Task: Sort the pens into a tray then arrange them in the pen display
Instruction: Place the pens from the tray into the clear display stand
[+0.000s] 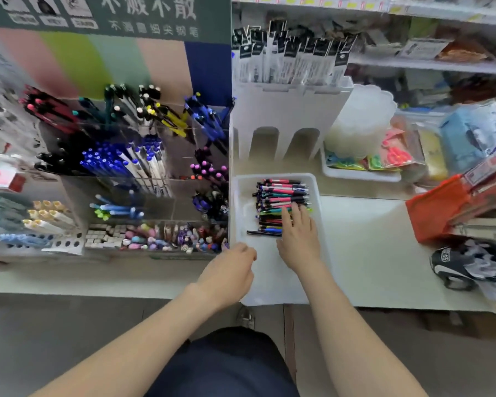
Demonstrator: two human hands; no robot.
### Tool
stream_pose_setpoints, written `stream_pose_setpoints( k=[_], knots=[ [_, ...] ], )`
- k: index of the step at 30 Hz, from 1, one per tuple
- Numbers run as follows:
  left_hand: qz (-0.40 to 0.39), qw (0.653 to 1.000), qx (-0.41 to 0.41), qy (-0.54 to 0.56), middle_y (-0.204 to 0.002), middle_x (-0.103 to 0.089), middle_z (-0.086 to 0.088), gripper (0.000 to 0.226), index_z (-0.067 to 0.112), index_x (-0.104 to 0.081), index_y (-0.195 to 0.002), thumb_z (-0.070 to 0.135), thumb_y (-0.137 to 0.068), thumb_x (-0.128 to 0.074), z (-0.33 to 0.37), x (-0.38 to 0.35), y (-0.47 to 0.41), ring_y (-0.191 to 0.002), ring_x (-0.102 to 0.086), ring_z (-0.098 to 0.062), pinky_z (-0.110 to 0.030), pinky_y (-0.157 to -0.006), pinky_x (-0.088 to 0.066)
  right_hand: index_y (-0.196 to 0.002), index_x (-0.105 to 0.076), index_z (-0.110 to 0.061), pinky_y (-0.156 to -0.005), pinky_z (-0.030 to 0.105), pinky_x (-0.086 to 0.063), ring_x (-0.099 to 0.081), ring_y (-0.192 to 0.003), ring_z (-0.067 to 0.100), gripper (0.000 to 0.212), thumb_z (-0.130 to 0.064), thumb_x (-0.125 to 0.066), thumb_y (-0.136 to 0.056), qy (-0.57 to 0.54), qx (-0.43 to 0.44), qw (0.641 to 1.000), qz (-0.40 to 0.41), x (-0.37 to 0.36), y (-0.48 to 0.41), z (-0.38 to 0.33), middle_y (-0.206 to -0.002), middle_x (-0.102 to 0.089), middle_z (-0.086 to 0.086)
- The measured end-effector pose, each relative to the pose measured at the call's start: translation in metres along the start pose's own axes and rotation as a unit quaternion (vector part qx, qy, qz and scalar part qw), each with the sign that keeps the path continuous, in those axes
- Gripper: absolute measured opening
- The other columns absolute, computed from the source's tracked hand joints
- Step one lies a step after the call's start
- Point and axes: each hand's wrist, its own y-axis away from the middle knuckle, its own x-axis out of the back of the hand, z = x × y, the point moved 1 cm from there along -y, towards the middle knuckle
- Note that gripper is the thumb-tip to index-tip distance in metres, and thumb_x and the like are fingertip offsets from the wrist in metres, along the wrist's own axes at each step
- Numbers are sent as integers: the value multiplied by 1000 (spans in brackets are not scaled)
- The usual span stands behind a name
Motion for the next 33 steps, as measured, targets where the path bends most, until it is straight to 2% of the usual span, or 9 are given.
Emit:
stream_pose_setpoints(
  k=[4, 8, 11, 15, 18, 20, 23, 29, 33],
  knots=[
    [-11, 999, 32, -25, -131, -56, -10, 30, 9, -60, -127, 13, -100, -49, -1, -17, -7, -112, -62, -32, -49, -93, -54, -169, -6, -20, -131, 57, -10, -3, -163, 38, 84, -25, -58, -104, 36, 35, 999, 0, -19, -10, 1, -175, -10, 18],
    [7, 998, 51, -39, -130, -57, -9, 30, 10, -60, -127, 13, -100, -49, 0, -24, -12, -111, -61, -32, -51, -89, -56, -167, -26, -16, -121, 57, -33, -34, -153, 40, 87, -23, -70, -93, 49, 54, 997, 32, -33, -17, 11, -165, -36, 19],
    [28, 996, 65, -50, -125, -61, -12, 25, 8, -61, -123, 9, -100, -50, 3, -23, -18, -106, -63, -33, -49, -87, -56, -163, -34, -16, -111, 55, -43, -44, -141, 39, 86, -27, -75, -89, 78, 79, 993, 41, -39, -22, 18, -158, -43, 15],
    [32, 993, 97, -51, -115, -65, -13, 21, 6, -61, -113, 2, -97, -48, 4, -21, -23, -97, -65, -34, -43, -78, -52, -159, -42, -12, -107, 53, -45, -50, -137, 40, 73, -25, -70, -92, 121, 101, 986, 55, -39, -30, 20, -157, -48, 16],
    [38, 992, 111, -47, -110, -68, -13, 23, 6, -62, -113, 1, -95, -47, 2, -20, -24, -94, -66, -34, -41, -78, -50, -153, -44, -8, -98, 49, -44, -55, -120, 36, 62, -16, -59, -94, 133, 116, 981, 79, -40, -27, 18, -136, -56, 14],
    [38, 992, 115, -45, -106, -69, -13, 24, 5, -62, -113, 1, -95, -48, 0, -20, -24, -92, -66, -34, -43, -79, -51, -145, -49, -5, -86, 45, -45, -55, -103, 33, 53, -10, -56, -92, 131, 141, 977, 96, -43, -20, 16, -119, -56, 12],
    [35, 992, 120, -34, -101, -70, -13, 23, 5, -63, -112, 0, -94, -48, -2, -22, -24, -89, -66, -35, -47, -79, -54, -129, -57, -8, -73, 42, -45, -54, -90, 32, 40, -5, -51, -89, 128, 147, 974, 115, -50, -12, 11, -108, -57, 13],
    [40, 991, 125, -18, -96, -71, -15, 23, 6, -63, -110, 1, -93, -47, -6, -23, -22, -85, -66, -36, -51, -77, -57, -109, -57, -12, -79, 43, -41, -53, -86, 30, 26, -6, -52, -85, 147, 135, 976, 92, -47, -9, 5, -100, -58, 10],
    [39, 991, 123, -24, -94, -70, -15, 22, 5, -62, -109, 0, -94, -48, -3, -23, -22, -83, -66, -37, -49, -74, -58, -85, -61, -14, -61, 37, -44, -55, -69, 27, 14, -6, -63, -73, 146, 153, 973, 92, -44, -17, 7, -81, -58, 9]
  ],
)
